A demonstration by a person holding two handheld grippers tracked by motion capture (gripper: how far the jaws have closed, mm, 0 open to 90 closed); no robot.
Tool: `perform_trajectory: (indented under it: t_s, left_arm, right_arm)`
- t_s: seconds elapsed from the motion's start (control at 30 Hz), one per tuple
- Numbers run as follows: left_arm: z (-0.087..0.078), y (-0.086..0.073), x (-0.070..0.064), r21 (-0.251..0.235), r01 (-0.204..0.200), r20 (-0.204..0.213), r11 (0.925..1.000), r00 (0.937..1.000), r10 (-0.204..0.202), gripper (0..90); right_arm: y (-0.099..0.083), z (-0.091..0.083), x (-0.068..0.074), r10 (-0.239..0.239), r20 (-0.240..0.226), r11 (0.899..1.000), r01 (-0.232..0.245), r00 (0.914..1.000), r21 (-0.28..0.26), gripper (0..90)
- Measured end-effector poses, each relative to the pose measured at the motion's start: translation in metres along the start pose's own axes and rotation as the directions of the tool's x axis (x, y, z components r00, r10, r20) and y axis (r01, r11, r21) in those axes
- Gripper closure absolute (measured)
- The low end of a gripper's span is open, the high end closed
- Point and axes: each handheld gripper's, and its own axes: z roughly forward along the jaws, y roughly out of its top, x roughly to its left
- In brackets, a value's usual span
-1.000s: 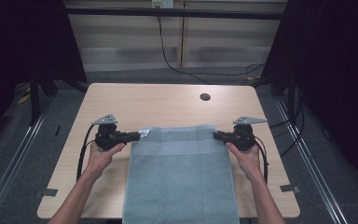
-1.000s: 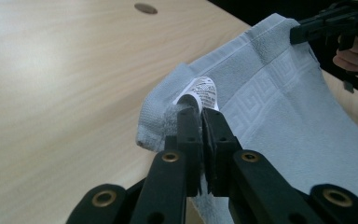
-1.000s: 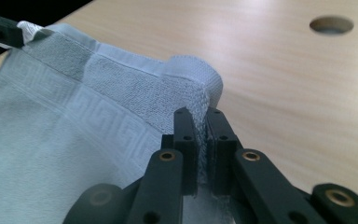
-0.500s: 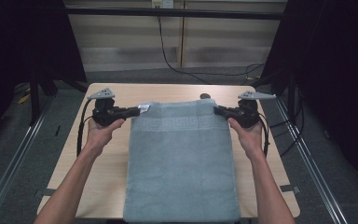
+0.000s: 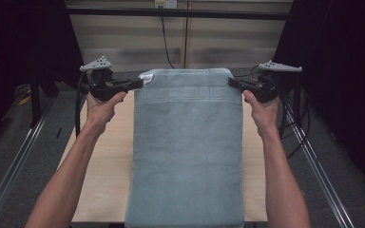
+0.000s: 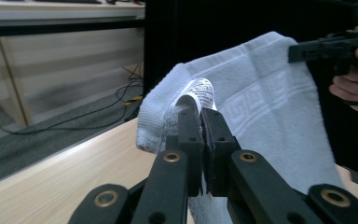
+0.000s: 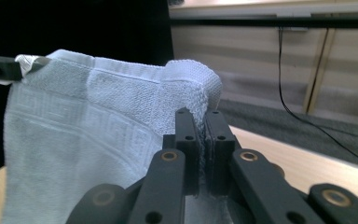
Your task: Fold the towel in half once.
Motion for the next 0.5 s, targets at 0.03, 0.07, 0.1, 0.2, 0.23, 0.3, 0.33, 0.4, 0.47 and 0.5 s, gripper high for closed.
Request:
perform_trajectory:
  t_s: [0.03, 0.07, 0.1, 0.2, 0.23, 0.3, 0.33, 0.4, 0.47, 0.5]
  left_arm:
    - [-0.001, -0.002, -0.003, 0.009, -0.013, 0.002, 0.9999, 0.9999, 0.013, 87.6]
    - [-0.002, -0.006, -0.006, 0.017, -0.017, 0.014, 0.9997, 0.9998, 0.017, 87.6]
    - [-0.002, -0.010, -0.009, 0.020, -0.022, 0.021, 0.9996, 0.9995, 0.021, 87.6]
    - [-0.006, -0.026, -0.019, 0.035, -0.022, 0.042, 0.9991, 0.9989, 0.020, 87.6]
    - [-0.008, -0.032, -0.022, 0.042, -0.027, 0.051, 0.9988, 0.9984, 0.025, 87.6]
    - [-0.013, -0.045, -0.029, 0.052, -0.029, 0.063, 0.9982, 0.9977, 0.026, 87.7]
    - [-0.016, -0.052, -0.033, 0.051, -0.027, 0.074, 0.9983, 0.9970, 0.023, 87.7]
    - [-0.022, -0.068, -0.038, 0.053, -0.008, 0.095, 0.9986, 0.9955, 0.003, 87.7]
    - [-0.026, -0.084, -0.043, 0.064, -0.001, 0.106, 0.9980, 0.9943, -0.006, 87.7]
    - [-0.028, -0.092, -0.046, 0.082, 0.001, 0.107, 0.9966, 0.9942, -0.010, 87.7]
  right_arm:
    - [-0.001, -0.002, 0.002, -0.006, -0.008, 1.000, 0.006, 0.9999, 0.000, 86.4]
    - [-0.004, -0.003, 0.003, -0.012, -0.012, 1.000, 0.012, 0.9999, 0.008, 86.4]
    - [-0.009, -0.005, 0.005, -0.017, -0.016, 1.000, 0.018, 0.9997, 0.017, 86.3]
    - [-0.025, -0.013, 0.014, -0.028, -0.049, 0.999, 0.030, 0.9984, 0.029, 86.4]
    - [-0.031, -0.017, 0.017, -0.026, -0.062, 0.999, 0.028, 0.9977, 0.031, 86.3]
    - [-0.044, -0.024, 0.024, -0.037, -0.078, 0.998, 0.040, 0.9963, 0.039, 86.3]
    - [-0.050, -0.027, 0.027, -0.037, -0.081, 0.998, 0.041, 0.9960, 0.049, 86.3]
    - [-0.063, -0.036, 0.034, -0.044, -0.096, 0.997, 0.049, 0.9944, 0.056, 86.4]
    - [-0.077, -0.044, 0.040, -0.046, -0.106, 0.996, 0.054, 0.9933, 0.071, 86.3]
    - [-0.084, -0.047, 0.043, -0.045, -0.108, 0.995, 0.054, 0.9931, 0.084, 86.3]
